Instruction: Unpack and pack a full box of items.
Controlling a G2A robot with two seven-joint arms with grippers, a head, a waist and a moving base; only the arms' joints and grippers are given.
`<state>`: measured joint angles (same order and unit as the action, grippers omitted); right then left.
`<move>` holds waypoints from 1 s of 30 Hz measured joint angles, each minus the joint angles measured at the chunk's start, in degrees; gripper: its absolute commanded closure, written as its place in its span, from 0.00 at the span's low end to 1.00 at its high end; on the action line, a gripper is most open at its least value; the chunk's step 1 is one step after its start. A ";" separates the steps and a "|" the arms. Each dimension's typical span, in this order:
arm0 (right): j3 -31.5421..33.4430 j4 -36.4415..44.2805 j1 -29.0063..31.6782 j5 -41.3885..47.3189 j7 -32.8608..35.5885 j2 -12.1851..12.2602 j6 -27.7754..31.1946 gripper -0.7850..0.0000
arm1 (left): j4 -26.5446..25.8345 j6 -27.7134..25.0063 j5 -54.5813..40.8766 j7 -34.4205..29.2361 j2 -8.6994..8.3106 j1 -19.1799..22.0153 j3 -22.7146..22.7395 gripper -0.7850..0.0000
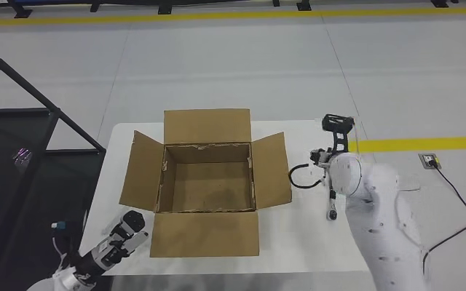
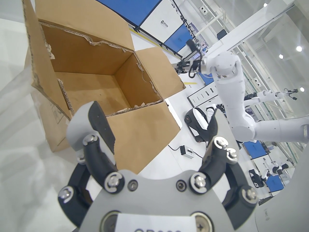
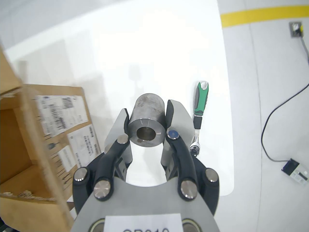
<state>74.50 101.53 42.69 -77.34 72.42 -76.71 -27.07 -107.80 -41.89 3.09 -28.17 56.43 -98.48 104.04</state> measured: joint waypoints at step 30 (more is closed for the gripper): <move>-52.59 -61.54 -33.78 34.05 -16.78 -27.64 16.13 1.00 | 3.24 -4.19 -11.53 6.72 0.62 -2.39 3.06 0.00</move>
<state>21.91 39.99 8.91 -43.29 55.64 -104.35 -10.94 -104.56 -46.08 -8.44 -21.45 57.06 -100.86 107.11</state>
